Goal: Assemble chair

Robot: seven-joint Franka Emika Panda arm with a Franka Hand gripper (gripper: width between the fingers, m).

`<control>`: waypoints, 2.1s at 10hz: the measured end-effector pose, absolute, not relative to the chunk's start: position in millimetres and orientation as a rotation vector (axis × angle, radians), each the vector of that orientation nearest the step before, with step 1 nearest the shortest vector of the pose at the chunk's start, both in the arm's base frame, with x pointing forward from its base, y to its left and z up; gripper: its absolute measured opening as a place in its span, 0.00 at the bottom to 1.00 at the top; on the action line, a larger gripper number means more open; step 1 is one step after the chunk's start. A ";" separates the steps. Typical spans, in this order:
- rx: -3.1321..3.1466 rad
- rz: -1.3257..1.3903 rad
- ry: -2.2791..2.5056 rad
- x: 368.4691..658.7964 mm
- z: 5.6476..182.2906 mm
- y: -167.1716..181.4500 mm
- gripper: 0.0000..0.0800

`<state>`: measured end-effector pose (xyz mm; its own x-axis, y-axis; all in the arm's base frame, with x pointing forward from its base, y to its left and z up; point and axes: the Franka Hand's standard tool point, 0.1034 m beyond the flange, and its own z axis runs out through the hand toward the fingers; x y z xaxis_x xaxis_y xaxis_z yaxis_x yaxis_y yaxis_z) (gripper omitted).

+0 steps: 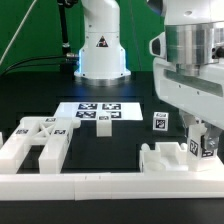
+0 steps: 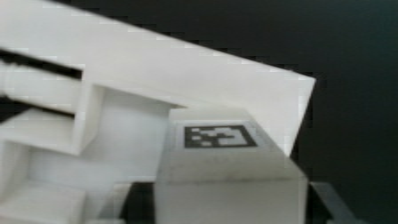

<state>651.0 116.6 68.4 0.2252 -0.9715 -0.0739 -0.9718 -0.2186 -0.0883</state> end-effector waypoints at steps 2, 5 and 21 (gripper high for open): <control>-2.505 -0.021 1.704 652.0 68.6 116.2 0.60; -2.891 -0.117 0.932 658.2 73.7 116.0 0.80; -2.870 -0.155 1.120 657.5 71.4 110.7 0.36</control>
Offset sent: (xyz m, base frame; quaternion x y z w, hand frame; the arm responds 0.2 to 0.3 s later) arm 0.0045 0.0105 0.0130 0.0394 0.0161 -0.5072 0.8608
